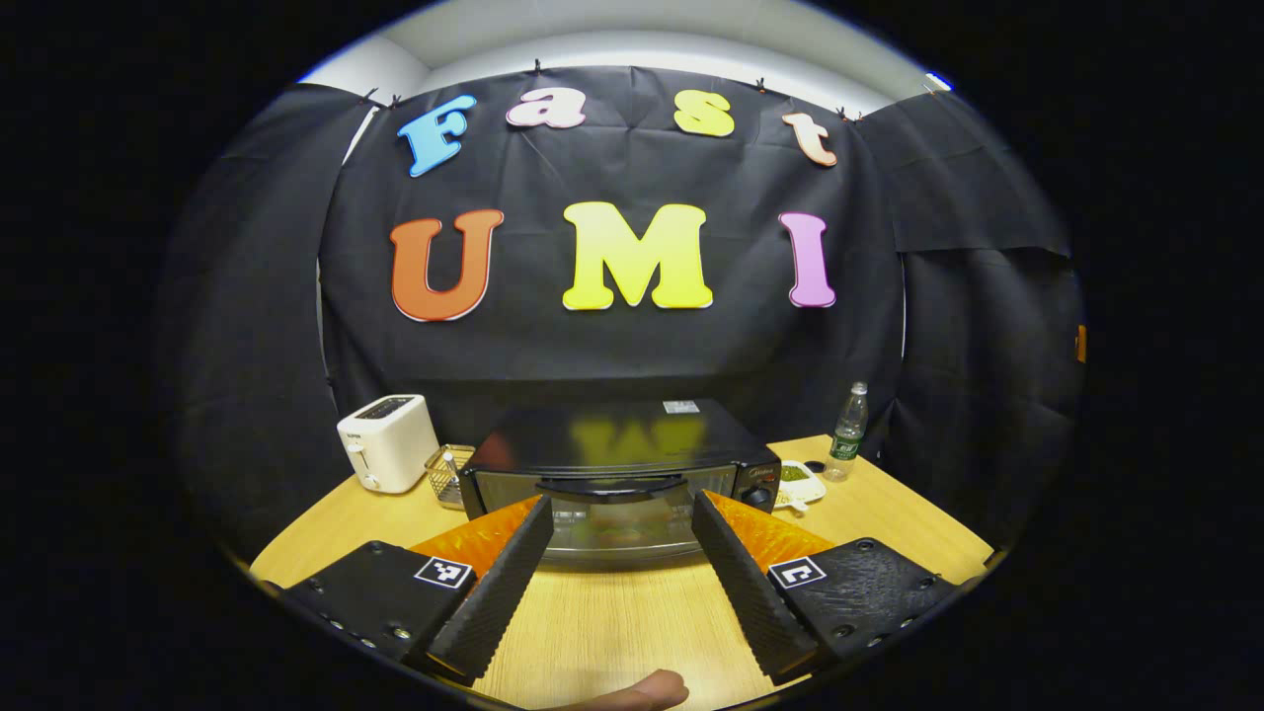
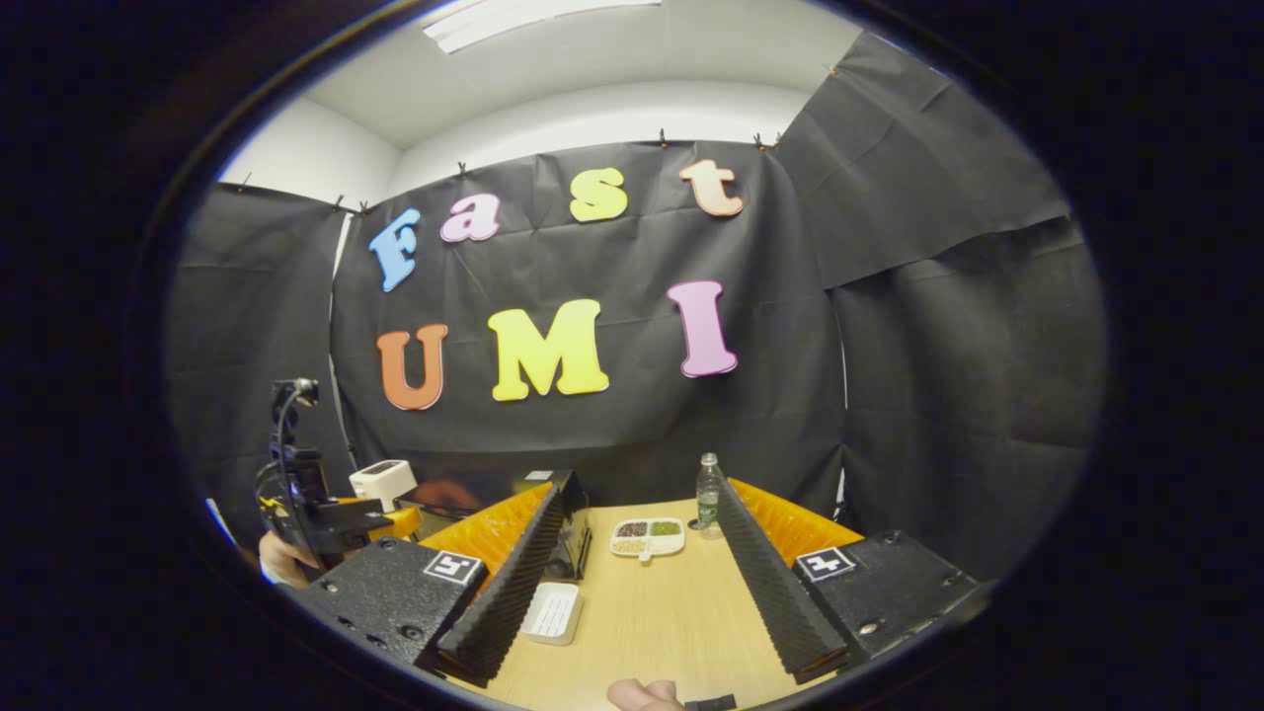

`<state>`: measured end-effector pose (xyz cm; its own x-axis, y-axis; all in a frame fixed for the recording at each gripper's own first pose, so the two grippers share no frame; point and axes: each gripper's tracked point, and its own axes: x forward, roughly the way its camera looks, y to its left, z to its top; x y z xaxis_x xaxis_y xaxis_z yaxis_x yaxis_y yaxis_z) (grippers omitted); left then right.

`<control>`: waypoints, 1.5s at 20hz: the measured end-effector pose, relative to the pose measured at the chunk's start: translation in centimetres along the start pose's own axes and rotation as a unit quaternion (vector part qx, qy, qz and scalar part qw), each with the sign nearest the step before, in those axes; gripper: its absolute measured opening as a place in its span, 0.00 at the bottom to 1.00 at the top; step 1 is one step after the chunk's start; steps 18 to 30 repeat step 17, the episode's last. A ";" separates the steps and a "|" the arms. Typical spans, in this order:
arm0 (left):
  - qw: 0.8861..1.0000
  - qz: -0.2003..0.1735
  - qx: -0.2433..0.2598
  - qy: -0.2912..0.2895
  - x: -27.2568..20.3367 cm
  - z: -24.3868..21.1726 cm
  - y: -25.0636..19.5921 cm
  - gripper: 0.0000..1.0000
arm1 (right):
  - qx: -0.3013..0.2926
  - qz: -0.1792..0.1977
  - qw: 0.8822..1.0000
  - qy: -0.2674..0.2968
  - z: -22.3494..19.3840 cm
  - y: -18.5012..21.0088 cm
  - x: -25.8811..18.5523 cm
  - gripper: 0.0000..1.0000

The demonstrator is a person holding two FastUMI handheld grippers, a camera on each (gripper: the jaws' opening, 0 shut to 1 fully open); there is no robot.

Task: Open the electric oven with the left hand, put the food in, and close the electric oven.

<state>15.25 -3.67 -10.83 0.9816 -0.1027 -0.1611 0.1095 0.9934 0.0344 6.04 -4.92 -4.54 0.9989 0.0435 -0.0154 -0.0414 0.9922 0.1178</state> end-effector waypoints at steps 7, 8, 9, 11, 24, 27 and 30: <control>0.998 0.012 0.012 -0.060 -8.1 5.7 -0.7 0.93 | -0.010 -0.013 1.000 -0.014 0.9 1.2 -2.5 0.96; 0.997 0.021 0.022 -0.070 -9.4 6.4 -0.5 0.93 | -0.009 -0.010 1.000 -0.019 1.3 1.6 -3.1 0.96; 0.996 0.029 0.029 -0.080 -10.7 7.0 -0.4 0.93 | -0.010 -0.006 1.000 -0.023 1.7 2.2 -3.6 0.96; 0.995 0.028 0.025 -0.096 -12.8 7.7 -0.8 0.93 | -0.014 0.002 0.999 -0.036 2.1 3.3 -4.7 0.96; 0.992 0.029 0.011 -0.119 -18.3 6.8 -1.4 0.94 | -0.034 0.014 0.998 -0.043 0.8 5.3 -6.3 0.96; 0.992 0.029 0.011 -0.119 -18.3 6.8 -1.4 0.94 | -0.034 0.014 0.998 -0.043 0.8 5.3 -6.3 0.96; 0.992 0.029 0.011 -0.119 -18.3 6.8 -1.4 0.94 | -0.034 0.014 0.998 -0.043 0.8 5.3 -6.3 0.96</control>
